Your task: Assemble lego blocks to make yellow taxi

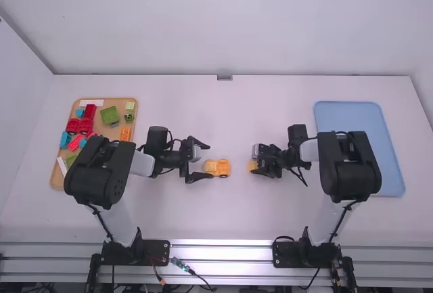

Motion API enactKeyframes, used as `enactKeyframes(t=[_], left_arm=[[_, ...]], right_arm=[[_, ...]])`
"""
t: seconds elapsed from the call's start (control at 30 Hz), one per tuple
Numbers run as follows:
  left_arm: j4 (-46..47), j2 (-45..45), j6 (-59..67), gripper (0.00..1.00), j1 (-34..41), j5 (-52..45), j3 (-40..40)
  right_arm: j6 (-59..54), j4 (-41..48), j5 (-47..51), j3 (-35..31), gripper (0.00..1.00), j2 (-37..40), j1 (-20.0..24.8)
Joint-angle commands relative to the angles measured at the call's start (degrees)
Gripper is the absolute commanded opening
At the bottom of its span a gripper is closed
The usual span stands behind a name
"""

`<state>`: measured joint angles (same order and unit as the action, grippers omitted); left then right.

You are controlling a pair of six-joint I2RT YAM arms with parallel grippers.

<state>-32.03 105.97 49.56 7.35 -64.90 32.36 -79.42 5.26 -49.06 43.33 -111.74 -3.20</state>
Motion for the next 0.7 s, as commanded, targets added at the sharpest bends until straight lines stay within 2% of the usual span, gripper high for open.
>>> enactKeyframes(t=[0.0, 0.17, 0.2, 0.23, 0.43, 0.53, 0.67], left_arm=[[0.0, 0.4, 1.0, 0.99, 0.2, -1.8, 1.0], [0.2, 0.4, 1.0, 1.0, 0.5, -1.8, 1.0], [0.3, 0.4, 1.0, 1.0, 0.8, -1.6, 1.0], [0.6, 0.4, 1.1, 1.0, 1.3, -1.5, 1.0], [2.2, 0.4, 2.9, 0.99, 4.0, 5.0, 1.0], [2.6, 0.4, 2.9, 0.99, 4.6, 6.5, 1.0], [3.0, 0.7, 3.0, 0.99, 4.3, 8.8, 1.0]], right_arm=[[0.1, 0.3, -0.4, 1.0, 0.46, -1.2, 0.3], [-0.1, 0.3, -0.6, 1.0, 0.37, -1.2, 0.3], [-0.1, 0.3, -0.6, 1.0, 0.33, -1.2, 0.3], [-0.1, 0.5, -0.6, 1.0, 0.25, -1.1, 0.3], [-0.1, 5.1, -2.5, 2.6, 0.21, 0.0, 0.2], [-0.1, 8.6, -4.0, 4.5, 0.17, 0.6, -0.7], [-0.1, 13.3, -4.1, 7.3, 0.17, 0.8, -2.3]])
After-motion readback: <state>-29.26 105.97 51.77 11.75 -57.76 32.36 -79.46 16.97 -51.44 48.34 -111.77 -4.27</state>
